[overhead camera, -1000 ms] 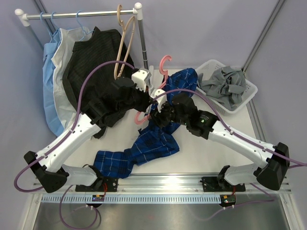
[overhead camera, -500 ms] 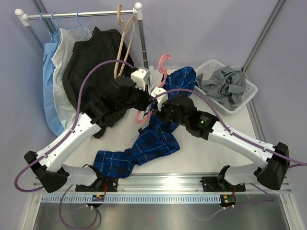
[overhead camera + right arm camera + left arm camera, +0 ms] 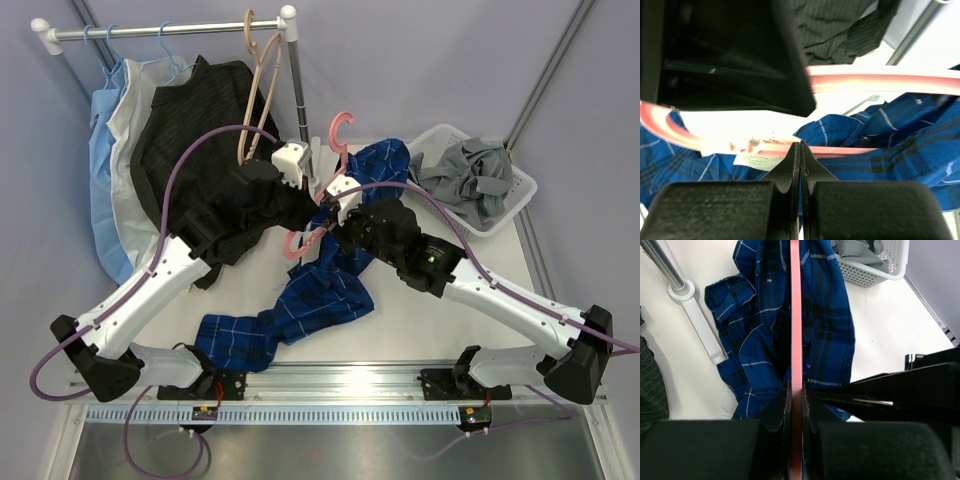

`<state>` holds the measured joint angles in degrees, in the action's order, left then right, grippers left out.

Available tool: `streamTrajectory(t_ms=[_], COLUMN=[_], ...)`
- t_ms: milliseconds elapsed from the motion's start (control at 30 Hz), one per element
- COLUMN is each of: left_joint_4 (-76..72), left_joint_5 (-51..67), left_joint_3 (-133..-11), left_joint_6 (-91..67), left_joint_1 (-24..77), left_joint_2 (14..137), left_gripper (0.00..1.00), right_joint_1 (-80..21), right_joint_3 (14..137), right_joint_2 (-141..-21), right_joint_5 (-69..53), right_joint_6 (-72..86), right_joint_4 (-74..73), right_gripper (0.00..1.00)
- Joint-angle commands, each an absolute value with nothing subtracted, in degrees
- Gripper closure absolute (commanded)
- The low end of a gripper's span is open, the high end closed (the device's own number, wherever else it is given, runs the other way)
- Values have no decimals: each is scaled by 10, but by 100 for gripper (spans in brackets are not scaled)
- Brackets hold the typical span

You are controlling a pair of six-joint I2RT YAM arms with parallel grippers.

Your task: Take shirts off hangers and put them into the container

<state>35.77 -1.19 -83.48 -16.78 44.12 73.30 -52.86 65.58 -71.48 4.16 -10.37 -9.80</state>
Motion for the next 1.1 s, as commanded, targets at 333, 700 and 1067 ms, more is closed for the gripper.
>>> streamTrajectory(t_ms=[333,700,1067], left_joint_4=[269,270,275], left_joint_5=[-18,-135,-121], left_joint_3=[-796,-767,-738], left_joint_6=[-211,-197,-114], left_joint_1=[440,433,430], left_joint_2=[717,701,607], left_gripper=[100,100,100], right_joint_1=[-533,-531,-532], right_joint_3=[672,640,598], right_joint_2=[-690,-600,-554], right_joint_5=[164,224,237], right_joint_6=[-50,-53,25], right_joint_4=[-6,-33,-143], right_gripper=[100,100,100])
